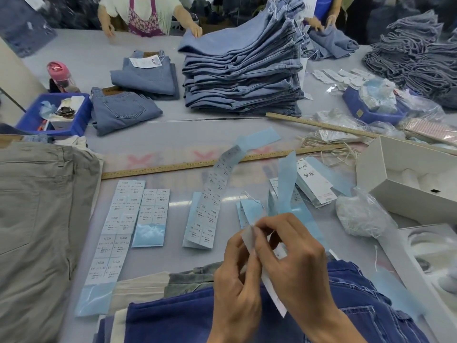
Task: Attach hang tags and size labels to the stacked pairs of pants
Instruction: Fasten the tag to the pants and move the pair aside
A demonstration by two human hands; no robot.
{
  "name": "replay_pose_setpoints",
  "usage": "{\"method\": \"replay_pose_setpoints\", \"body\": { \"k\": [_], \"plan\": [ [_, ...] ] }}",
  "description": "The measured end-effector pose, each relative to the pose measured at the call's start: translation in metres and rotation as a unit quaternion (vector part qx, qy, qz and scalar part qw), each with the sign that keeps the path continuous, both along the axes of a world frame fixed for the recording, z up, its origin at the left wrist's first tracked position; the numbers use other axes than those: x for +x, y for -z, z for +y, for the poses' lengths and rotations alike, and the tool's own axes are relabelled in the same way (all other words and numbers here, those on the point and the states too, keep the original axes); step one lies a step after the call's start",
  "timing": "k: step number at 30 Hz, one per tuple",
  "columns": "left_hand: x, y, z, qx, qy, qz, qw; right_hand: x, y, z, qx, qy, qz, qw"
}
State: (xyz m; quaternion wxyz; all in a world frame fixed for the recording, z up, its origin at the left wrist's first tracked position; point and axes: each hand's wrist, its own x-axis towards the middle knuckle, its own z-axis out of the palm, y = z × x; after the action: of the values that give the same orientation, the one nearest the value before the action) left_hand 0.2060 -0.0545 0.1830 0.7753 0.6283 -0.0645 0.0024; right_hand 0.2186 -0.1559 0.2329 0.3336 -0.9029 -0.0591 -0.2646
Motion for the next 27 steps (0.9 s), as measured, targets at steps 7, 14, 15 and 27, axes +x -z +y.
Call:
{"method": "replay_pose_setpoints", "body": {
  "k": [7, 14, 15, 27],
  "plan": [
    [0.003, -0.015, 0.006, -0.056, -0.042, 0.022, 0.997, 0.0, 0.001, 0.002, 0.083, 0.005, 0.032, 0.996],
    [0.008, -0.005, 0.008, -0.186, -0.03, 0.16, 0.969, -0.001, 0.005, 0.004, 0.404, 0.001, 0.17, 0.899],
    [0.009, -0.003, 0.008, -0.196, -0.028, 0.174, 0.964, 0.0, 0.004, 0.003, 0.471, -0.001, 0.182, 0.863],
    [0.018, 0.007, 0.011, -0.147, -0.11, 0.166, 0.969, -0.007, 0.01, -0.009, 0.355, 0.043, 0.159, 0.92]
  ]
}}
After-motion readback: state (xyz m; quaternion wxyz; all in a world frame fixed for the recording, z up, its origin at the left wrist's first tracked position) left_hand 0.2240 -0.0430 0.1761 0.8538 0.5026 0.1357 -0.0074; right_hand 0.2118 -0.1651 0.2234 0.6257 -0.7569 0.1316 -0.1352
